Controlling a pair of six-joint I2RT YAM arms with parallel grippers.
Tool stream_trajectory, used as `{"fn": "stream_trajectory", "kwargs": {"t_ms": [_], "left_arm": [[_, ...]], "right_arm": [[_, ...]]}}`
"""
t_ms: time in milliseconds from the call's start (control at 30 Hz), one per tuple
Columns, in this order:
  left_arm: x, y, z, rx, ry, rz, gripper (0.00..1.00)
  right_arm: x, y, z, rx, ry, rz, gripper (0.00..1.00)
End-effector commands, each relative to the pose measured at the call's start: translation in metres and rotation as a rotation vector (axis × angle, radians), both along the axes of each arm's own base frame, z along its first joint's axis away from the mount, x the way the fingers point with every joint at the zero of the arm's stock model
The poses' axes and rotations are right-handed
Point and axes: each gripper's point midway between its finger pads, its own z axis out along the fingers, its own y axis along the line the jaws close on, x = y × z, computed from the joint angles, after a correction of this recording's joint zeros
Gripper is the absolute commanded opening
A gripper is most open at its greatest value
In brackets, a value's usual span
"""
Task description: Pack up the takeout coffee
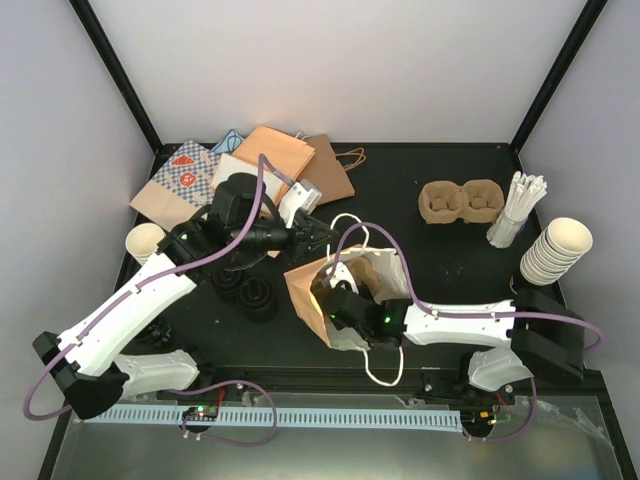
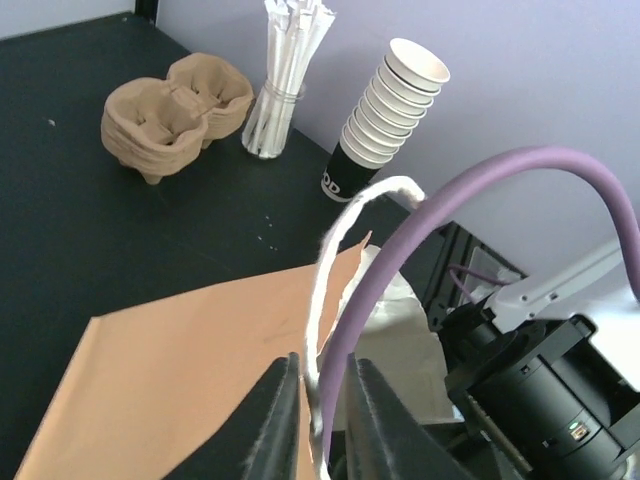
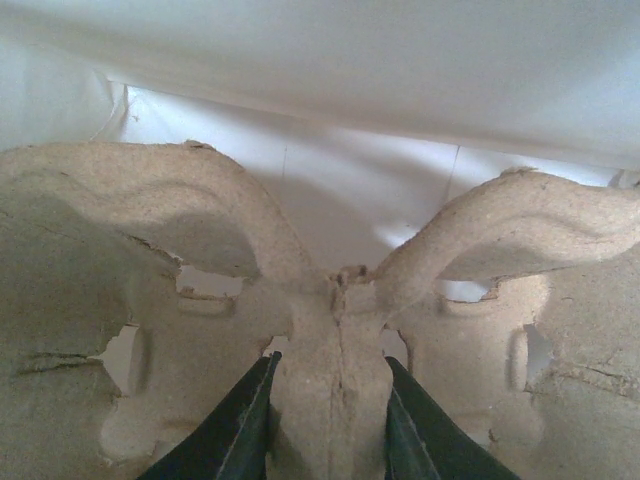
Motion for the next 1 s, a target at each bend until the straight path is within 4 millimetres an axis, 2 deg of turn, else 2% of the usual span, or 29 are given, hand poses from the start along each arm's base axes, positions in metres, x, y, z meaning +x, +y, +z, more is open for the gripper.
{"fn": "stream_trajectory", "kwargs": {"t_ms": [0,33,67,267,500,967], "left_arm": [[-0.001,-0.003,0.023,-0.036,-0.017,0.009,0.08],[0.0,-0.001,0.025,-0.037,-0.023,0.021,0.02],[0.0,0.001,0.028,-0.046,-0.031,0.03,0.02],[-0.016,0.003,0.049,-0.133,-0.058,-0.025,0.02],[-0.032,0.01,0.061,-0.185,-0.074,-0.058,0.02],[-0.055,0.012,0.062,-0.208,-0.082,-0.17,0.02]], "right_arm": [[-0.005,-0.001,-0.013,-0.045,0.041,0.013,0.27],[-0.005,-0.001,-0.013,-0.043,0.042,0.013,0.27],[-0.006,-0.001,-0.014,-0.043,0.045,0.012,0.27],[-0.007,0.0,-0.02,-0.038,0.065,-0.003,0.27],[-0.004,0.0,-0.033,-0.061,0.08,-0.011,0.27],[0.007,0.003,-0.047,-0.067,0.113,-0.02,0.27]]}}
